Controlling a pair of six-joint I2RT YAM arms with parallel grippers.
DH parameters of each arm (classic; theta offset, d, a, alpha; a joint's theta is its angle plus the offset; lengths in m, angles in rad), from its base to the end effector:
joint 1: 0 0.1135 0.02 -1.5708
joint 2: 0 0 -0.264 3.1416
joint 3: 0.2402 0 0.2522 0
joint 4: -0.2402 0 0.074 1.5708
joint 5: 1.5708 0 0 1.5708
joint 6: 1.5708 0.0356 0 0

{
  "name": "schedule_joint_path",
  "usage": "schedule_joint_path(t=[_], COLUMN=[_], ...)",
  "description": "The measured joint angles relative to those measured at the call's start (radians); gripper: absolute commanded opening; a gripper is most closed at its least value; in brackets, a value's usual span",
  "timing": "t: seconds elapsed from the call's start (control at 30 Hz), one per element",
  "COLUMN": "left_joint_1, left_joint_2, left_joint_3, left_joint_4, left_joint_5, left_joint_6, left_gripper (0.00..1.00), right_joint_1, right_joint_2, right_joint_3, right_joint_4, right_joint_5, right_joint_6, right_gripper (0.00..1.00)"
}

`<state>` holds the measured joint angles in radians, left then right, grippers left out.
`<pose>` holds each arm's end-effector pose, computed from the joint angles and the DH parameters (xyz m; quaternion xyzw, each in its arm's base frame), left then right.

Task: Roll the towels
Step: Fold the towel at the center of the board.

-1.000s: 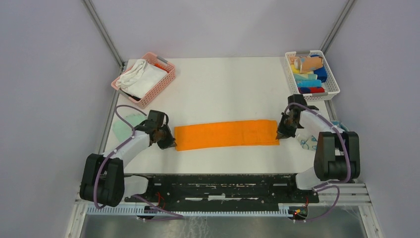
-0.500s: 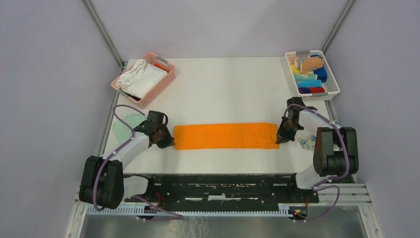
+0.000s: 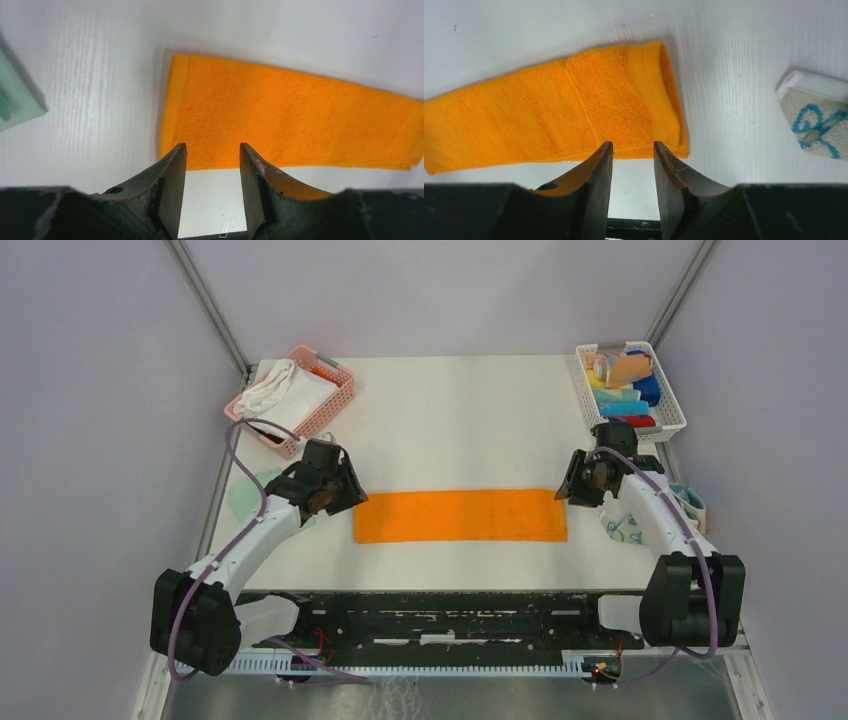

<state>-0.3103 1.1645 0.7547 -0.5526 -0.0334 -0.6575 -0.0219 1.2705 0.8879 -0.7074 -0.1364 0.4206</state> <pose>0.2164 -0.0681 0.2235 -0.1697 0.9388 -0.1252 0.2725 0.2421 -0.0005 0.2330 0.1968 0.9489 0.1119 0.2197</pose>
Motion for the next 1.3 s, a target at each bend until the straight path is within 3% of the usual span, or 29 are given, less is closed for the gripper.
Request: schedule_joint_path(t=[0.13,0.33,0.5,0.9,1.0,1.2,1.3], left_joint_1=[-0.069,-0.133,-0.134,-0.053,-0.039,-0.038,-0.034], left_joint_2=[0.053,0.258,0.349,0.375,0.364,0.341,0.323], left_joint_3=[0.080,0.166,0.169,0.040,0.026,0.016,0.016], left_joint_4=[0.027,0.088,0.109,0.187,0.201,0.202,0.182], left_joint_5=[0.001,0.017,0.016,0.040,0.047,0.069,0.071], left_joint_6=[0.027,0.068,0.072,0.057,0.048,0.049,0.049], left_gripper=[0.51,0.46,0.42,0.34,0.37,0.47,0.51], right_joint_1=[0.000,0.000,0.000,-0.020,-0.024,-0.025,-0.024], right_joint_2=[0.077,0.206,0.323,0.430,0.433,0.403,0.349], right_joint_3=[0.031,0.118,0.153,0.097,0.101,0.102,0.110], right_joint_4=[0.033,0.101,0.143,0.145,0.139,0.126,0.078], right_joint_5=[-0.043,-0.055,-0.053,-0.008,-0.013,-0.009,0.026], right_joint_6=[0.001,0.002,0.003,0.002,0.003,-0.016,-0.044], right_gripper=[0.40,0.38,0.35,0.31,0.34,0.51,0.53])
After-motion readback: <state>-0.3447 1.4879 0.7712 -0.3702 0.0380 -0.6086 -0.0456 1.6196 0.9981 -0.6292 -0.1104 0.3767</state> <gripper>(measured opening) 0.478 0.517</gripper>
